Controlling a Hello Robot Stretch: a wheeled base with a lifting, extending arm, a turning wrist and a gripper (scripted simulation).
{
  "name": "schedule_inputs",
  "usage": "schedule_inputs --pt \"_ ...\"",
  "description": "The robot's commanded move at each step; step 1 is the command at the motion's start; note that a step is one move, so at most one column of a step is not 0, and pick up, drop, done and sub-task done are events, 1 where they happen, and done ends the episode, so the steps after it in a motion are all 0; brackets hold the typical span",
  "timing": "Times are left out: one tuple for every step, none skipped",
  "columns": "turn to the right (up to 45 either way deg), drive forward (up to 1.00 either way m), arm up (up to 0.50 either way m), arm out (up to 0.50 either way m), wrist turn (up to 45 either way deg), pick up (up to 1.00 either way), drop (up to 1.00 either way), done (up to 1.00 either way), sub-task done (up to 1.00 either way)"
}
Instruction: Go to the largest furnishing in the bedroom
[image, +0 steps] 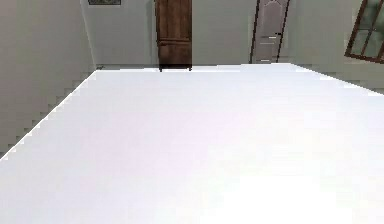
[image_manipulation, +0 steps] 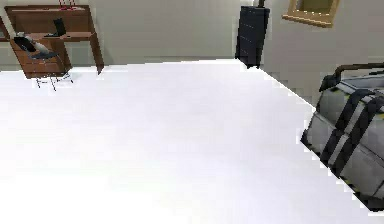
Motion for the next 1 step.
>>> schedule_inputs --pt "0.0 0.05 0.0 0.0 0.0 0.0 0.0 0.0 0.0"
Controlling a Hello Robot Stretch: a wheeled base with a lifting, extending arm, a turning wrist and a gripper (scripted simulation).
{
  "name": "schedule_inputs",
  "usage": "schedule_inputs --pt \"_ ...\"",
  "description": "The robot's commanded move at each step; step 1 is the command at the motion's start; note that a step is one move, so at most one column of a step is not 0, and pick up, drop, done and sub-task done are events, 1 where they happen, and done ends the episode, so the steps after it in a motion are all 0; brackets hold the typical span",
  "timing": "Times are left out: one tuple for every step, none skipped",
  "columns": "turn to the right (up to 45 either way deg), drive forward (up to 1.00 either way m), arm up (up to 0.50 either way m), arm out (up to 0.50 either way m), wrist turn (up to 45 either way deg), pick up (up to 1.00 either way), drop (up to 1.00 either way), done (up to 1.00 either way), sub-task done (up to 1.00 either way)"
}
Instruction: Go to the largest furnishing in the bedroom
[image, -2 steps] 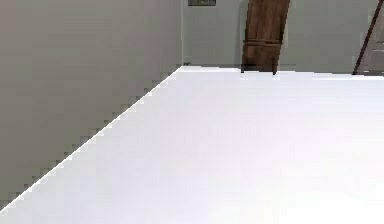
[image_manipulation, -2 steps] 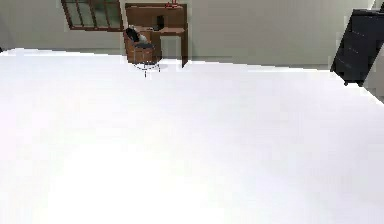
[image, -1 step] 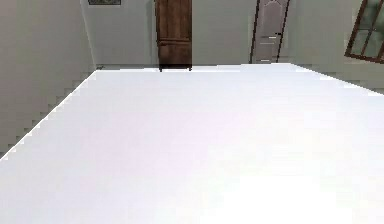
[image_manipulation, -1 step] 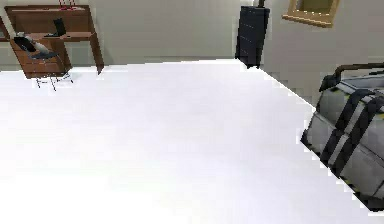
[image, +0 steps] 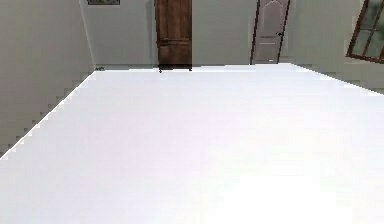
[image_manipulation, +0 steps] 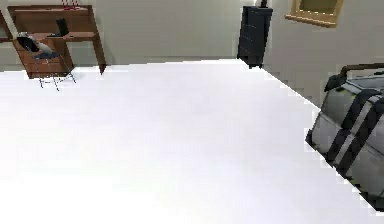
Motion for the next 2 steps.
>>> schedule_inputs --pt "-21.0 0.0 0.0 0.0 0.0 0.0 0.0 0.0 0.0" --pt "0.0 0.3 0.0 0.0 0.0 0.0 0.0 0.0 0.0"
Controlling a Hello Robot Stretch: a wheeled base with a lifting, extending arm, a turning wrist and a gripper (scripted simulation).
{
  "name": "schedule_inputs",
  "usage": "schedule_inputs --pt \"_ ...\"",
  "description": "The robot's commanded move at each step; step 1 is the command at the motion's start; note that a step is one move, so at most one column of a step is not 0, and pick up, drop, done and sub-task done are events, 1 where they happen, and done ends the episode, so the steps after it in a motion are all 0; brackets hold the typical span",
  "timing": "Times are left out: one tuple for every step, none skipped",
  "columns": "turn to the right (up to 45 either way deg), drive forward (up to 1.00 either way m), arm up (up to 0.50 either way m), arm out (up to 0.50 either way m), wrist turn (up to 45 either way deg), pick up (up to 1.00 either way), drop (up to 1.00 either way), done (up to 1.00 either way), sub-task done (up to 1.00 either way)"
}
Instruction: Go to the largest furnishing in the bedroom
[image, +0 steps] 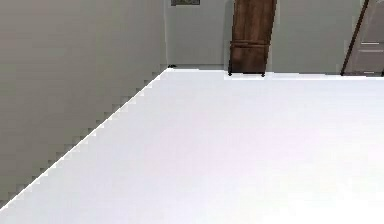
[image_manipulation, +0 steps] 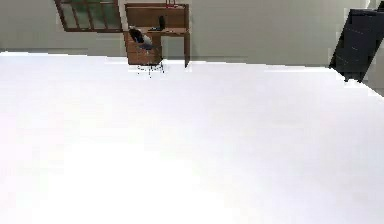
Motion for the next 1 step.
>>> schedule_inputs --pt "-45.0 0.0 0.0 0.0 0.0 0.0 0.0 0.0 0.0"
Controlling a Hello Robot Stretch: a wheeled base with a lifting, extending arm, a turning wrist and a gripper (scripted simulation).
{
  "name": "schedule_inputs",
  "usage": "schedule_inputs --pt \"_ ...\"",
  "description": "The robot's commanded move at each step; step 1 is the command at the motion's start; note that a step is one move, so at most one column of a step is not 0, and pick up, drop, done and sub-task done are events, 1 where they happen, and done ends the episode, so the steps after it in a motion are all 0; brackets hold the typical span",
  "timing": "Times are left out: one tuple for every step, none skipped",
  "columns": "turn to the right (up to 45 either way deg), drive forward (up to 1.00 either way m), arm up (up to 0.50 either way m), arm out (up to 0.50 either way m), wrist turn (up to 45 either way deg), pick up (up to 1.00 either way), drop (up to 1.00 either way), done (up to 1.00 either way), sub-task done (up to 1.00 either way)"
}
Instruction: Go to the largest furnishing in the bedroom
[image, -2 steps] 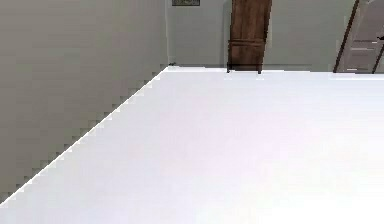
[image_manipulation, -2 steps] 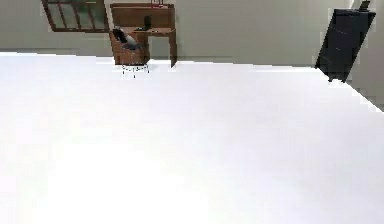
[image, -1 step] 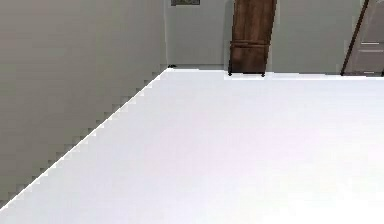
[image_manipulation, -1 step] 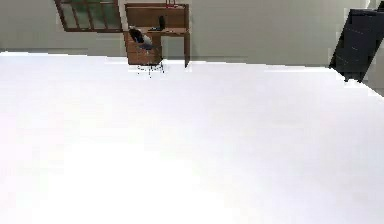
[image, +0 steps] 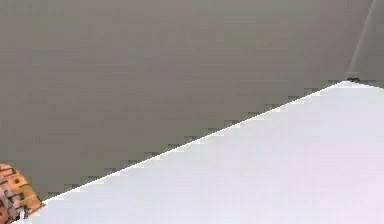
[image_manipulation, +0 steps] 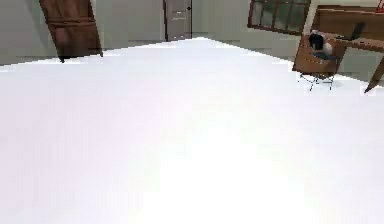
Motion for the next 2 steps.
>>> schedule_inputs --pt "-45.0 0.0 0.0 0.0 0.0 0.0 0.0 0.0 0.0" --pt "-42.0 0.0 0.0 0.0 0.0 0.0 0.0 0.0 0.0"
